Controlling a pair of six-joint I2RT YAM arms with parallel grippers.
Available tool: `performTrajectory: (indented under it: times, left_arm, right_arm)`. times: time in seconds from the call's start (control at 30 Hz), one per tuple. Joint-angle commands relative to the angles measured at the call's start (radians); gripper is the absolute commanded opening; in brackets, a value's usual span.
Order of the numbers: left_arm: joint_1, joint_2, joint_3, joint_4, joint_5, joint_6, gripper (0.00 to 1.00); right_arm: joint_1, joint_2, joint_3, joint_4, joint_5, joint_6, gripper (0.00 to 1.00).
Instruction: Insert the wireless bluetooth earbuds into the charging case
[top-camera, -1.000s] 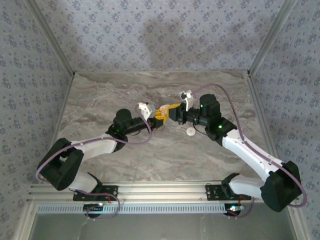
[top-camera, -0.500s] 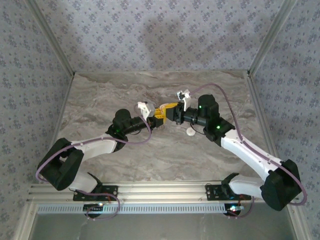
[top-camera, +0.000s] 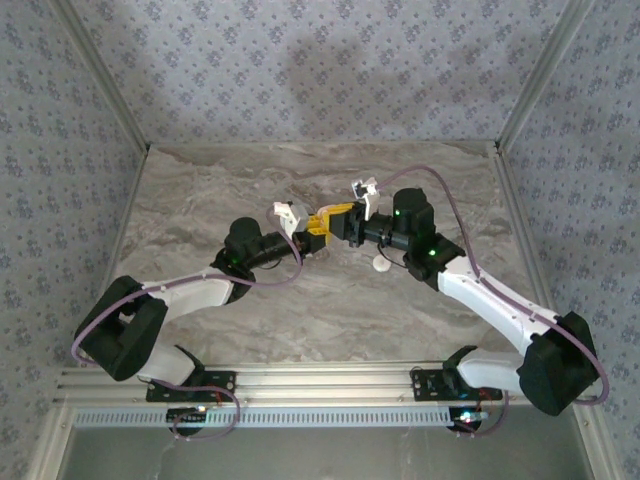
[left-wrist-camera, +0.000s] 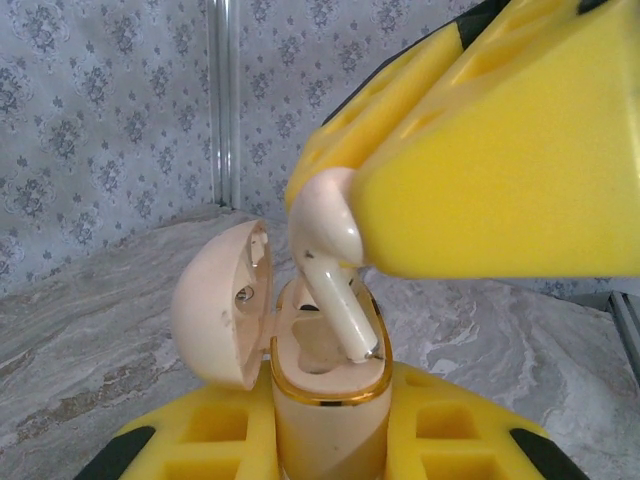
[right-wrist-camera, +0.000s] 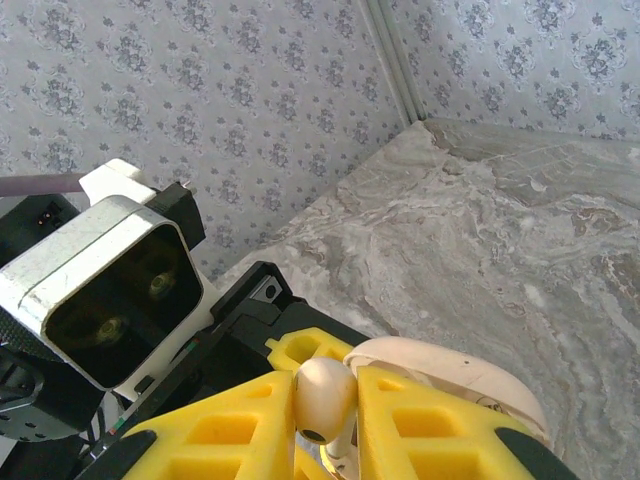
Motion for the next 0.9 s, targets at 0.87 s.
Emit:
performTrajectory:
  times: [0.87]
  left_arm:
    - [-0.008,-0.057,0.054,0.07,0.051,-0.014,0.17]
  right_arm:
    - [0.054,0.028,-0.083,0.099,0.247,0.043,0.22]
